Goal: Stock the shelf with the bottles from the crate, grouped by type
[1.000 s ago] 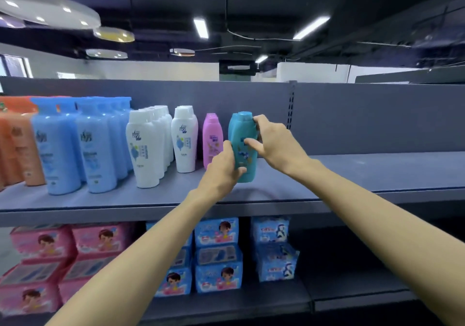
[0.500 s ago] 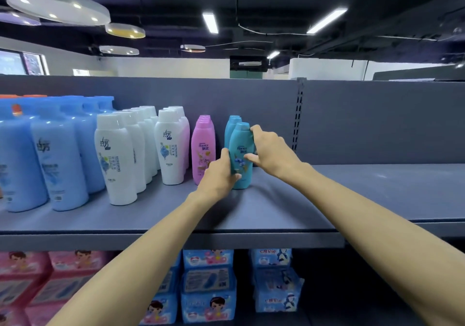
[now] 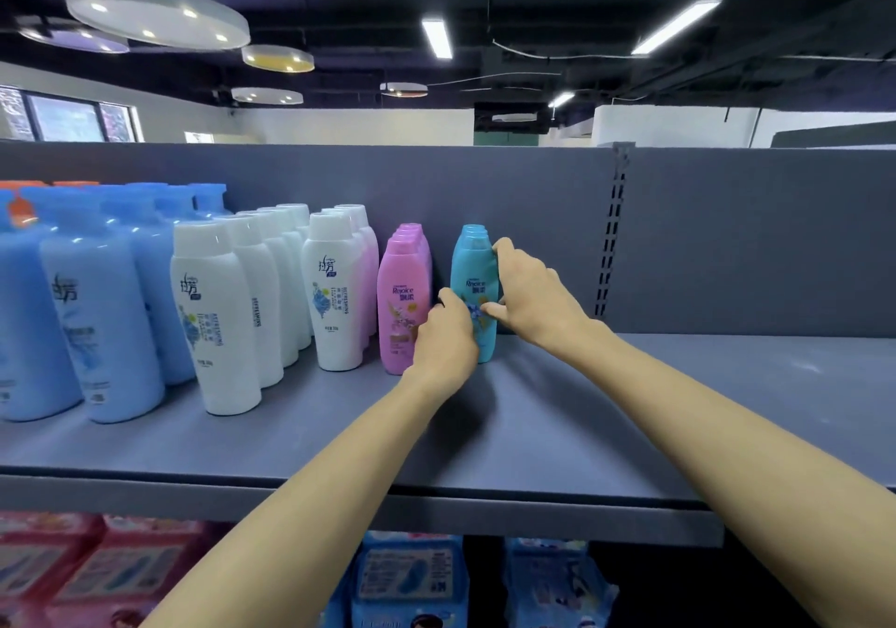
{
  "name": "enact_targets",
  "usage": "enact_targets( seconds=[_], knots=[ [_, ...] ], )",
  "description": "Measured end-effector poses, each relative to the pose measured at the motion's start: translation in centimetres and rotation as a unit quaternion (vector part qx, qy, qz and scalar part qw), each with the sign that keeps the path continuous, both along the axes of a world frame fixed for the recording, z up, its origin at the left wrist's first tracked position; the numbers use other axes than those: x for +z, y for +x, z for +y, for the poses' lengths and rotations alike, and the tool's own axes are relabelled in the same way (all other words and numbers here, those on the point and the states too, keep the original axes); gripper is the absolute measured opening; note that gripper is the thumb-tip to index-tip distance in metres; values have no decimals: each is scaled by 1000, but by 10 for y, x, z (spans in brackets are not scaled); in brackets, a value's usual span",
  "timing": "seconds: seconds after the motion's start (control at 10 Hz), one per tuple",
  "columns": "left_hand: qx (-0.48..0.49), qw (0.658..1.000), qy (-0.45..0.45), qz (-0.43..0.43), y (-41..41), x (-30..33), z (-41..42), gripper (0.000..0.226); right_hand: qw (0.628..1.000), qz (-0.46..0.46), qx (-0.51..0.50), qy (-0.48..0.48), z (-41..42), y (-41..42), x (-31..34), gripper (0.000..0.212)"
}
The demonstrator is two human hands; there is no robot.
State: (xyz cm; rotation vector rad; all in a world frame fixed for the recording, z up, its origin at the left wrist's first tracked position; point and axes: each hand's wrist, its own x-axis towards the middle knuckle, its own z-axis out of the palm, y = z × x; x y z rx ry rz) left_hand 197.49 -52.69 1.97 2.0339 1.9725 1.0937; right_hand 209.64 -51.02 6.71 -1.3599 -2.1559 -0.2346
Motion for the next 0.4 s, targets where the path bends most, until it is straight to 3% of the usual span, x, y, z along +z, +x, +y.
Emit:
enact_targets(
  seconds=[0.2,0.4],
  knots=[
    [-9,1000,-17,-21,1,4,1,33,1000,8,-8,-11,3,0,0,56],
    [26,1000,-11,15,4,3,-17,46,999,14,-31,-20,-12,-5,2,56]
  ],
)
